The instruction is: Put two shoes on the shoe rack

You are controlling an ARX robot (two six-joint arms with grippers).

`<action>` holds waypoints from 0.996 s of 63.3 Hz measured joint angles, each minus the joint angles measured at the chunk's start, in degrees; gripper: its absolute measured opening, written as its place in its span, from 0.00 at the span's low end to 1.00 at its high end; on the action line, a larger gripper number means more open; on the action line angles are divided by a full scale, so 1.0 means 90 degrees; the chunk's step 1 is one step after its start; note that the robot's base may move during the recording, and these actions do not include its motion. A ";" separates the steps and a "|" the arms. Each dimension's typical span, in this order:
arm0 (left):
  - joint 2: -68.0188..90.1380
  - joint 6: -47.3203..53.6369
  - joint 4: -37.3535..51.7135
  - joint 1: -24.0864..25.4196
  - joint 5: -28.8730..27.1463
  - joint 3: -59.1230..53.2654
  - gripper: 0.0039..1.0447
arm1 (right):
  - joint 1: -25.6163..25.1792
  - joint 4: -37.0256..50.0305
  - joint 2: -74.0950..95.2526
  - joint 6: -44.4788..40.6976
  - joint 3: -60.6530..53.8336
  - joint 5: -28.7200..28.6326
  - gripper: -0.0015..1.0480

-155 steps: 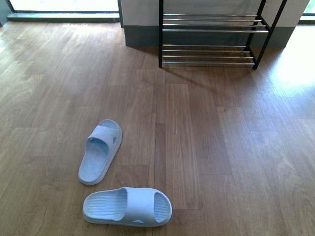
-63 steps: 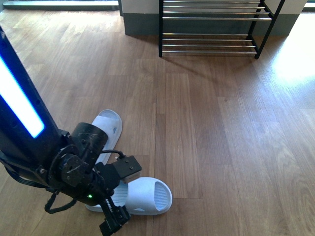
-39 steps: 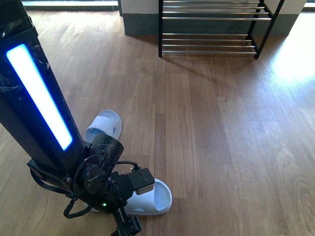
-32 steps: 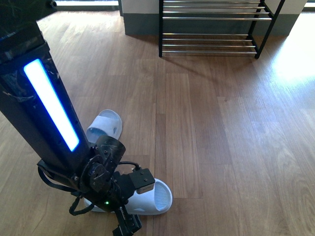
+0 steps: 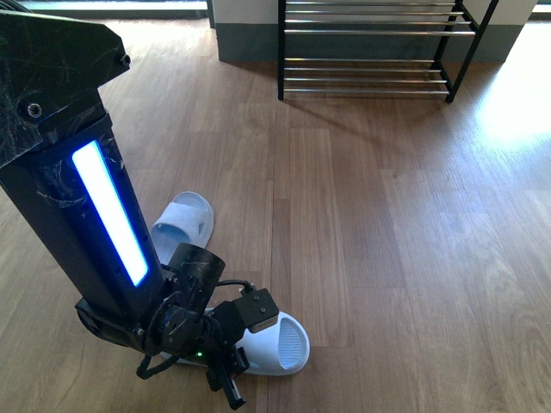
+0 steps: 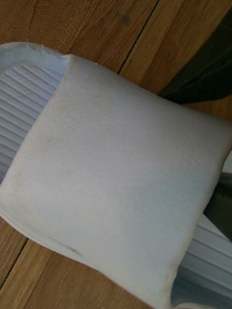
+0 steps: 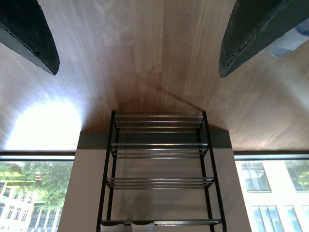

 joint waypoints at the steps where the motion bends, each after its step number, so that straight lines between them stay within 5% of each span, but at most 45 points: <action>1: 0.0000 -0.0022 0.0000 0.0012 -0.0002 0.0000 0.13 | 0.0000 0.0000 0.0000 0.0000 0.0000 0.0000 0.91; 7: -0.0005 -0.0189 0.0024 0.0092 -0.0019 -0.0032 0.01 | 0.0000 0.0000 0.0000 0.0000 0.0000 0.0002 0.91; 16: -0.0119 -0.0440 0.0270 0.0243 -0.0277 -0.0177 0.02 | 0.0000 0.0000 0.0000 0.0000 0.0000 0.0002 0.91; 40: -0.3359 -0.2348 0.1783 0.1715 -0.2790 -0.1858 0.02 | 0.0000 0.0000 0.0000 0.0000 0.0000 0.0002 0.91; 63: -0.7293 -0.3116 0.2455 0.2356 -0.4211 -0.4539 0.02 | 0.0000 0.0000 0.0000 0.0000 0.0000 0.0002 0.91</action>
